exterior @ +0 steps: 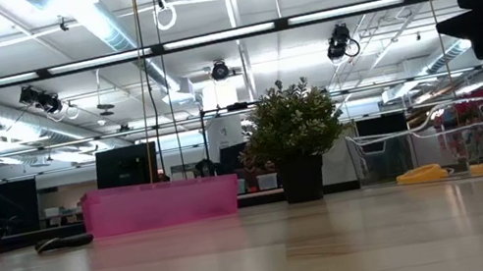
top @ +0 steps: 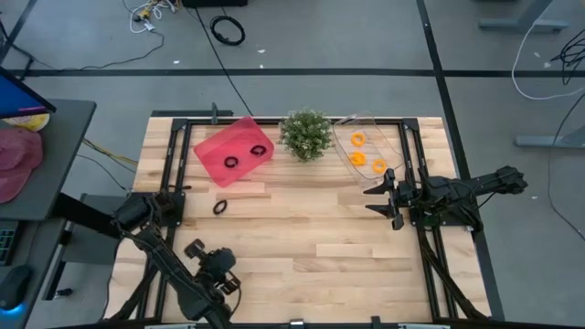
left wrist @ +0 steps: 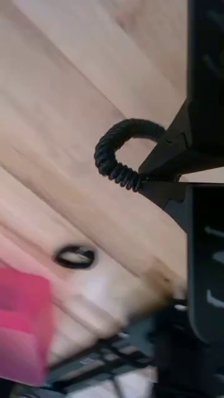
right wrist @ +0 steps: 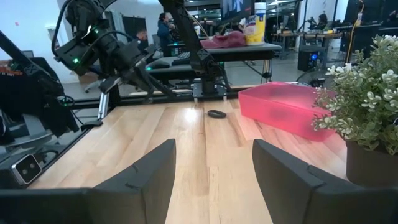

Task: Sort spring keychains
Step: Put the black spring keychain into the pink bin

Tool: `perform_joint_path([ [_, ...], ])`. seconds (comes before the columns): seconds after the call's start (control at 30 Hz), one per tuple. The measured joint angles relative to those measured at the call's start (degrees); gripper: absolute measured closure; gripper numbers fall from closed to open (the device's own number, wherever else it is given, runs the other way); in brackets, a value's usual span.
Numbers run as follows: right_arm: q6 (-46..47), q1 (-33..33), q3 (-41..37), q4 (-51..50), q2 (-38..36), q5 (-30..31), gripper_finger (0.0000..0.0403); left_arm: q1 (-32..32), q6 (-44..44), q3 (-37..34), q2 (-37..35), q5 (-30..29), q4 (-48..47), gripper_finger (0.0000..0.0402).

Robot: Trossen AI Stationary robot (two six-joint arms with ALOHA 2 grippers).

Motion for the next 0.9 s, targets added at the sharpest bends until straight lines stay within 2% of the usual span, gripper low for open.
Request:
perform_joint_path([
  [0.2, 0.0, 0.0, 0.0, 0.0, 0.0, 0.0, 0.0188, 3.2, 7.2, 0.0, -1.8, -8.5, 0.2, 0.0393],
  [0.9, 0.0, 0.0, 0.0, 0.6, 0.0, 0.0, 0.0188, 19.3, 29.6, -1.9, -7.8, -23.9, 0.1, 0.039],
])
